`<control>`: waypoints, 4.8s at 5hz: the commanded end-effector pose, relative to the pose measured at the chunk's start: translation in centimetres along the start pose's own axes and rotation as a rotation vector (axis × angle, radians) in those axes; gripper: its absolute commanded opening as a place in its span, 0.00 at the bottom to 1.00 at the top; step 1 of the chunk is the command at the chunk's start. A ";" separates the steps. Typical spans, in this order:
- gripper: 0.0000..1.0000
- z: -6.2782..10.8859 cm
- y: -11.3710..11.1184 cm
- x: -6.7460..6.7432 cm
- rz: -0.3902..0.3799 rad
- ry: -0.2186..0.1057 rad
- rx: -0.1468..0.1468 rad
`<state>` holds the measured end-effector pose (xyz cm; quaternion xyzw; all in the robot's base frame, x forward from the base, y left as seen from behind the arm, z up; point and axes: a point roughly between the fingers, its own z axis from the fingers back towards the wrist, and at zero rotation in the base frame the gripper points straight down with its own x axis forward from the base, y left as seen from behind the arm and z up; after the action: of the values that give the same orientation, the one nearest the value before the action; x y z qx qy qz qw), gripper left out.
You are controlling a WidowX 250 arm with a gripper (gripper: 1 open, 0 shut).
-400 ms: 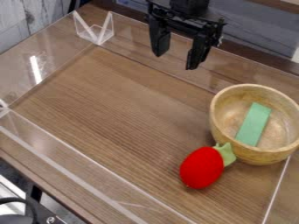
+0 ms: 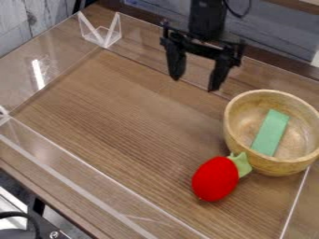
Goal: Remove the green block from the brown bowl and put it on the table
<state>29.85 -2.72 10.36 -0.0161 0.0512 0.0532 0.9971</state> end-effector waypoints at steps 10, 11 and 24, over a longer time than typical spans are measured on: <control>1.00 -1.3 -10.8 3.1 0.253 -0.349 -0.145; 1.00 -0.4 -9.0 3.1 0.209 -0.362 -0.151; 0.00 0.3 -7.0 2.1 0.071 -0.321 -0.153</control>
<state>32.01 -9.49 8.49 -0.0718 -0.0803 0.0931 0.9898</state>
